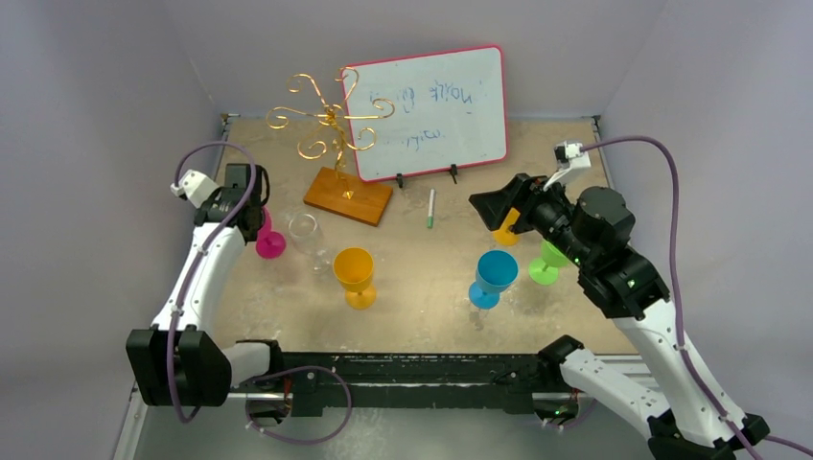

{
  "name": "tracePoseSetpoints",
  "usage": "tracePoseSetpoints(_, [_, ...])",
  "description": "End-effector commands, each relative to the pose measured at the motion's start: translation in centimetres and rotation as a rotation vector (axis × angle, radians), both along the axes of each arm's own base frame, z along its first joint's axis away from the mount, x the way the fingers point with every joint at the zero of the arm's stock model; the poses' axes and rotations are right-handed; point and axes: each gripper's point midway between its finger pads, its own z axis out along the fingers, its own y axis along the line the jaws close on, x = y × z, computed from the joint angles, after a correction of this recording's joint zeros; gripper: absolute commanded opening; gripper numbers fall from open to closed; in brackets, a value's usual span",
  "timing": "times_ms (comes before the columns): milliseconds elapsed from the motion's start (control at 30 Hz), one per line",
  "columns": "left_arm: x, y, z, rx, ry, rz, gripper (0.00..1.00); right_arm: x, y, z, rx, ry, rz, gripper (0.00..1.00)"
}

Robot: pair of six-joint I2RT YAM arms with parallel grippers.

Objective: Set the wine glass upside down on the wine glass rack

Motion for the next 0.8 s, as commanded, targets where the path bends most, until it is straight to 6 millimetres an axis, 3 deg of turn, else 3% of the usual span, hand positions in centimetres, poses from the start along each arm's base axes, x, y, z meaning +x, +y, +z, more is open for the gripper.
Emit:
tracePoseSetpoints(0, [-0.3,1.4,5.1,0.078,-0.088,0.019,0.00,0.3,1.0,2.2,0.023,-0.087,0.055,0.81])
tracePoseSetpoints(133, [-1.1,1.9,9.0,0.132,-0.109,-0.014,0.00,0.9,1.6,1.9,0.017,-0.103,0.069,0.79])
tracePoseSetpoints(333, [-1.8,0.9,15.1,0.157,-0.201,-0.155,0.00,2.2,2.3,1.8,-0.032,-0.138,0.086,0.74])
tracePoseSetpoints(467, [-2.5,0.4,18.1,0.179,-0.259,-0.217,0.00,2.7,2.5,3.2,-0.057,-0.245,0.096,0.73])
tracePoseSetpoints(600, [-2.7,-1.0,20.6,0.158,-0.296,-0.314,0.00,2.7,2.6,5.3,-0.117,-0.380,0.119,0.73])
tracePoseSetpoints(767, [-2.8,-4.3,24.0,0.123,-0.333,-0.533,0.00,2.4,3.1,6.6,-0.199,-0.563,0.157,0.73])
